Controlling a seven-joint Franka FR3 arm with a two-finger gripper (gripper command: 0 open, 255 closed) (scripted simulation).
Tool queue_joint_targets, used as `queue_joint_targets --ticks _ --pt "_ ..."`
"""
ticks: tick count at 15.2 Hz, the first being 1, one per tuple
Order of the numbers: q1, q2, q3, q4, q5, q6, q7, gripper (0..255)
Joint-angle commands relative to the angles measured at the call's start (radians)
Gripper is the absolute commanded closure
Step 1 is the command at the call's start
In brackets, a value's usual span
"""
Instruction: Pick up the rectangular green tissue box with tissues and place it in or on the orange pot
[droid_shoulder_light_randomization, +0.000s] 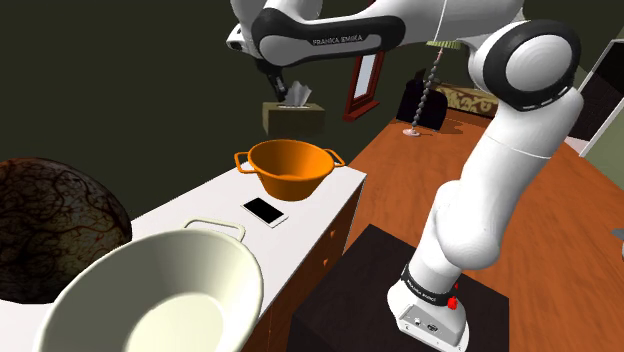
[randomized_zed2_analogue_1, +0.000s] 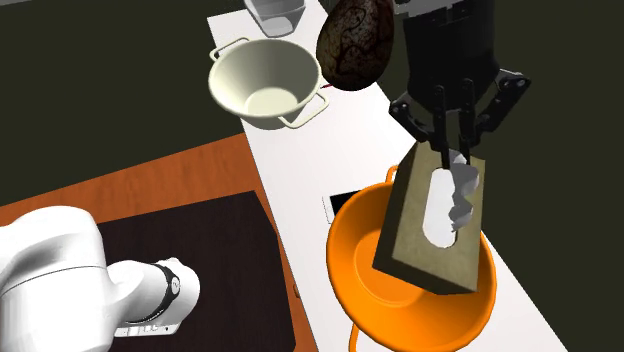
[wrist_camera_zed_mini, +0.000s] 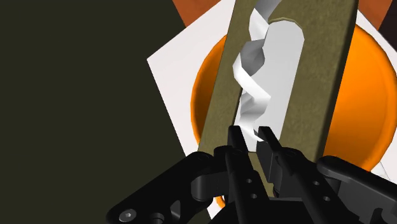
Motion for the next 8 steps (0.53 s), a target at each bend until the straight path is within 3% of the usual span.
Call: queue_joint_targets --ticks 1,4,8 --pt "-0.026 -0.018 -0.030 -0.021 -0.004 0.037 -0.042 255" --pt "-0.065 -0.048 -0.078 -0.050 -0.008 0.089 -0.111 255" --pt "-0.066 -0.051 -0.081 -0.103 -0.016 0.131 -0.082 255"
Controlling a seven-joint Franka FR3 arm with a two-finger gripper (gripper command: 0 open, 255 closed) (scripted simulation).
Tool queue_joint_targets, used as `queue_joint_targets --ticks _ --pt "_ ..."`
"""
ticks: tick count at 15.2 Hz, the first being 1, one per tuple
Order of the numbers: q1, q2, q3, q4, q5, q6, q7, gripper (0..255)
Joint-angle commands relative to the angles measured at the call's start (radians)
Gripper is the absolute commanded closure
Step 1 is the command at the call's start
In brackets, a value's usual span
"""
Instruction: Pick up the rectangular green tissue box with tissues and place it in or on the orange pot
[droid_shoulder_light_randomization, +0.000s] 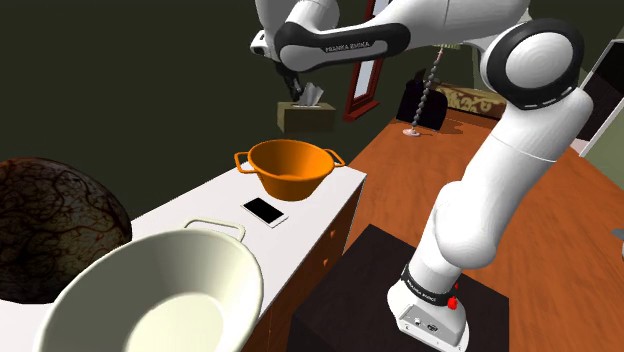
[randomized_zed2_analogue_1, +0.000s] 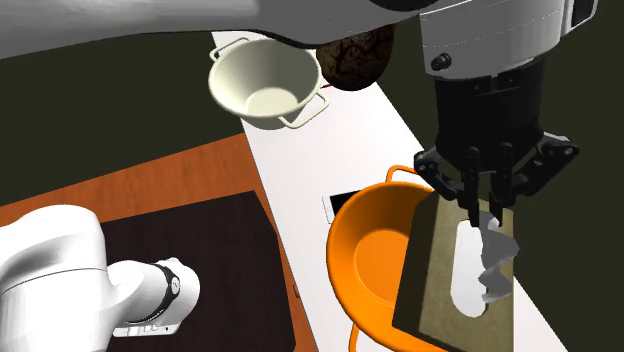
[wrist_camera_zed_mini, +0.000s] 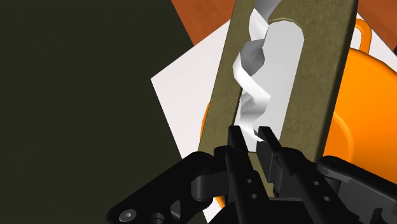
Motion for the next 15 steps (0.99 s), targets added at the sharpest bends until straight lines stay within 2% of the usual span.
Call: queue_joint_targets --ticks 1,15 --pt "-0.002 -0.002 -0.003 -0.026 -0.004 0.022 0.012 255" --pt "-0.010 0.018 -0.011 -0.178 -0.043 0.164 0.116 255"
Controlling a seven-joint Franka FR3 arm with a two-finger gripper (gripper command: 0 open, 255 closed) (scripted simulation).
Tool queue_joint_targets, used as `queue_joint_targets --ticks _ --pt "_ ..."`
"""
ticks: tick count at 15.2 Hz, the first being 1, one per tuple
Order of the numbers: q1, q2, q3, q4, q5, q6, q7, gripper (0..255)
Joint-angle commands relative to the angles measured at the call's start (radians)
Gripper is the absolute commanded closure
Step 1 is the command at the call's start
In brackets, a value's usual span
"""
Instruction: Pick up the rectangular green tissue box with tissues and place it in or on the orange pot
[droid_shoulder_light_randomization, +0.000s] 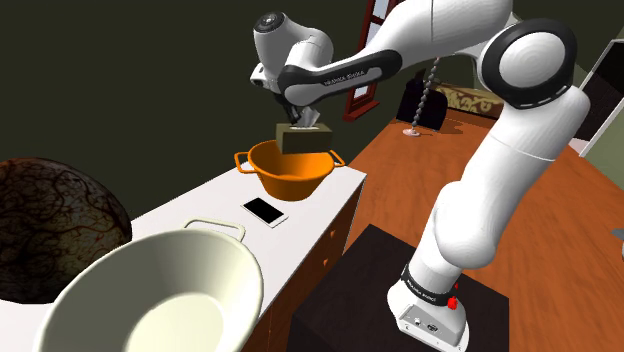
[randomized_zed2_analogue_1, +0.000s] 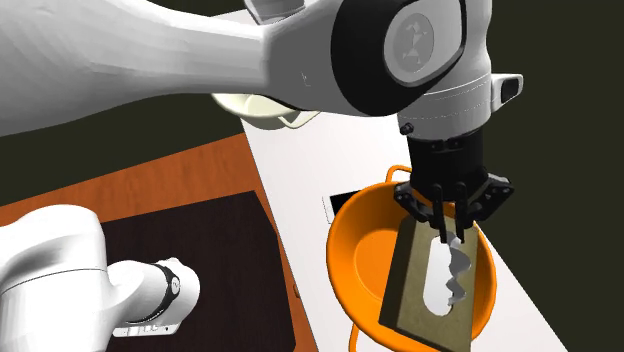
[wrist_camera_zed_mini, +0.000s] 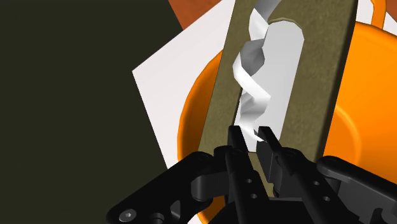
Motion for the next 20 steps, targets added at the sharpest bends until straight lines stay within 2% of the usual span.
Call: queue_joint_targets --ticks 1,11,12,17,20 --pt "-0.001 0.005 0.000 -0.021 -0.007 0.020 0.018 255" --pt "-0.002 0.012 -0.002 -0.042 -0.016 0.044 0.036 255" --pt "-0.002 0.012 -0.002 -0.042 -0.016 0.044 0.036 0" --pt "-0.002 0.012 -0.002 -0.042 -0.016 0.044 0.036 0" --pt "0.024 -0.016 0.028 0.005 0.011 -0.047 0.024 0"
